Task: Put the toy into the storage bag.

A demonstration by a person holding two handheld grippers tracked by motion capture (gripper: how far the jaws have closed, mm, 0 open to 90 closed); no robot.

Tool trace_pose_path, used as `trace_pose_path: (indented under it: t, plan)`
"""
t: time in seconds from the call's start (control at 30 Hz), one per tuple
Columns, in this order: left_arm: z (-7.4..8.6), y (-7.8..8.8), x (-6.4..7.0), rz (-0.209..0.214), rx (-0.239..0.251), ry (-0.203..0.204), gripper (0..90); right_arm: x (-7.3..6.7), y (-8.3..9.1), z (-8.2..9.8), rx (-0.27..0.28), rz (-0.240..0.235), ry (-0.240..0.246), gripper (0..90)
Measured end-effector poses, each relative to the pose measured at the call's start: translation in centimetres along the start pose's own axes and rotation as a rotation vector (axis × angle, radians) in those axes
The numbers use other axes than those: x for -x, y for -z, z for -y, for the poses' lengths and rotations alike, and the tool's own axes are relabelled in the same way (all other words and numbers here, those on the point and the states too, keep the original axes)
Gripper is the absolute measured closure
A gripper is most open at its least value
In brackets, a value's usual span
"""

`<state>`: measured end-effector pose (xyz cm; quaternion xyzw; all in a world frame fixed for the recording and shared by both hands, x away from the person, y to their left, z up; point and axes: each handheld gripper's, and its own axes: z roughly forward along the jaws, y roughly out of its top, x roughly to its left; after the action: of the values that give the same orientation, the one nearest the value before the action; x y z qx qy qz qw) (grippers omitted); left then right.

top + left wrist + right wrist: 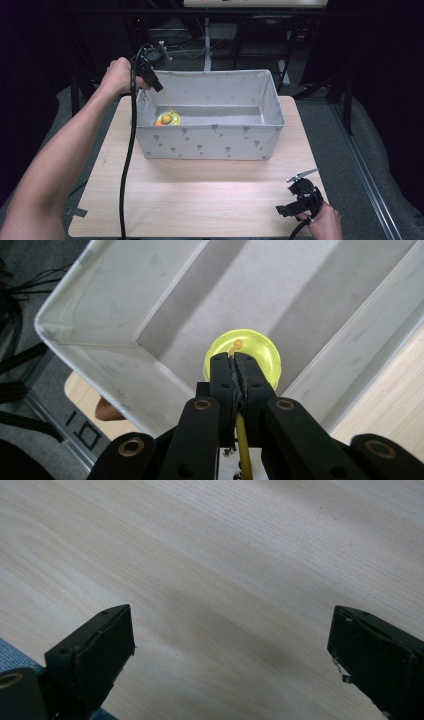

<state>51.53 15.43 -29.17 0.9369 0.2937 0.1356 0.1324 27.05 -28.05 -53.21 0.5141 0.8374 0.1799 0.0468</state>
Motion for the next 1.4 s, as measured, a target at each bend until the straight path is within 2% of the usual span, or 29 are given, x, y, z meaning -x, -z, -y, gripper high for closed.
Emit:
trace_pose_path:
  t: [0.1, 0.23, 0.3, 0.33, 0.4, 0.6, 0.77, 0.8, 1.1, 1.2, 1.23, 1.4]
  plan:
    - [0.2, -0.6, 0.0, 0.003, 0.003, 0.005, 87.8, -0.1, -0.2, 0.1, 0.023, 0.003, -0.016, 4.4]
    - [0.6, -1.5, 0.0, 0.006, -0.001, 0.012, 87.8, -0.1, -0.1, 0.1, 0.015, 0.006, -0.012, 4.4]
    - [0.8, -1.9, 0.0, 0.009, -0.012, 0.015, 87.8, 0.0, 0.1, 0.0, -0.014, 0.005, 0.012, 4.4]
    - [1.0, -2.0, -0.1, 0.012, -0.006, 0.020, 87.9, 0.0, 0.0, 0.0, -0.005, 0.005, 0.005, 4.4]
    - [1.1, -2.3, -0.1, 0.015, -0.016, 0.019, 87.8, 0.0, 0.1, 0.1, -0.009, 0.017, 0.010, 4.4]
    - [1.6, -3.1, -0.2, 0.022, -0.038, 0.025, 87.8, 0.0, 0.0, 0.1, -0.003, 0.008, 0.004, 4.5]
    - [2.3, -4.0, -0.5, 0.032, -0.058, 0.043, 87.8, 0.0, 0.0, 0.2, 0.001, 0.004, -0.006, 4.5]
    - [2.5, -4.1, -0.6, 0.033, -0.062, 0.045, 87.8, 0.1, 0.1, 0.2, -0.014, 0.010, 0.007, 4.5]
    - [4.0, -5.8, -1.0, 0.057, -0.111, 0.073, 87.8, 0.0, 0.1, 0.2, -0.010, 0.017, 0.007, 4.5]
    - [4.5, -5.8, -1.3, 0.065, -0.106, 0.096, 87.8, 0.0, 0.0, 0.2, -0.005, 0.017, 0.001, 4.5]
    - [4.7, -5.7, -1.4, 0.066, -0.111, 0.101, 87.7, 0.0, 0.0, 0.2, -0.004, 0.001, -0.004, 4.5]
    - [5.1, -5.3, -1.6, 0.064, -0.133, 0.106, 87.7, 0.0, 0.0, 0.2, -0.003, 0.004, 0.001, 4.5]
